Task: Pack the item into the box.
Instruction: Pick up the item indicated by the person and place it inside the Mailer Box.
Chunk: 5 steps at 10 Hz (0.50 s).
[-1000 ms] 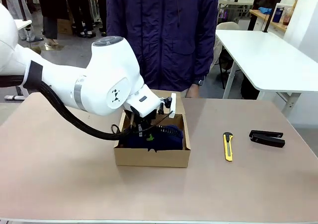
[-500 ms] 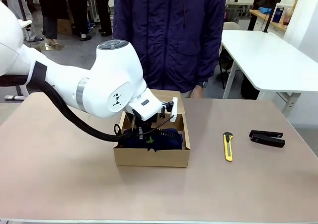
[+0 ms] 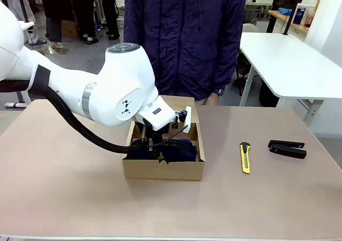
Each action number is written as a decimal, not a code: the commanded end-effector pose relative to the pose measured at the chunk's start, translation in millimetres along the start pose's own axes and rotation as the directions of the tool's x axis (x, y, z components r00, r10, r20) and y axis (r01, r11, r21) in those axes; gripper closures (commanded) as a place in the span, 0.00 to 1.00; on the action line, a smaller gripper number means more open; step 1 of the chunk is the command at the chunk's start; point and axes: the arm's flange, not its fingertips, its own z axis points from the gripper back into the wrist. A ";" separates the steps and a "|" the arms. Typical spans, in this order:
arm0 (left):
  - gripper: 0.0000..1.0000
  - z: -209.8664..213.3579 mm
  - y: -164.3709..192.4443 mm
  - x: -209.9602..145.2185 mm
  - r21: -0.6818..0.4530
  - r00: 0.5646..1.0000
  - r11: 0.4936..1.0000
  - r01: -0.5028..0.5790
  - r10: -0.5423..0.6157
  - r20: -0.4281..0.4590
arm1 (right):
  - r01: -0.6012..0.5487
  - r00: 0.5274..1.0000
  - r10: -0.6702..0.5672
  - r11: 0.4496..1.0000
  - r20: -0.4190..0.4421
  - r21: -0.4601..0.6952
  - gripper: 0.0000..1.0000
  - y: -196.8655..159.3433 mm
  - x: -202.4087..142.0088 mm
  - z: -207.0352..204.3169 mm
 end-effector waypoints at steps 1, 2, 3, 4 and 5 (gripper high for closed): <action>0.00 9.2 -2.2 0.3 0.009 1.000 1.000 -0.008 0.008 -0.011 | -0.026 1.000 0.026 1.000 0.010 0.017 0.00 1.0 3.7 0.0; 0.00 13.7 -2.5 1.5 0.014 1.000 1.000 -0.007 0.007 0.002 | -0.026 1.000 0.026 1.000 0.010 0.017 0.00 1.0 3.7 0.0; 0.00 18.2 -2.1 2.3 0.018 1.000 1.000 -0.010 0.009 0.013 | -0.026 1.000 0.026 1.000 0.010 0.017 0.00 1.0 3.7 0.0; 0.00 22.7 -1.2 2.8 0.024 1.000 1.000 -0.012 0.011 0.023 | -0.026 1.000 0.026 1.000 0.010 0.017 0.00 1.0 3.7 0.0; 0.00 27.5 -0.6 2.9 0.030 0.999 0.999 -0.015 0.014 0.032 | -0.026 1.000 0.026 1.000 0.010 0.017 0.00 1.0 3.7 0.0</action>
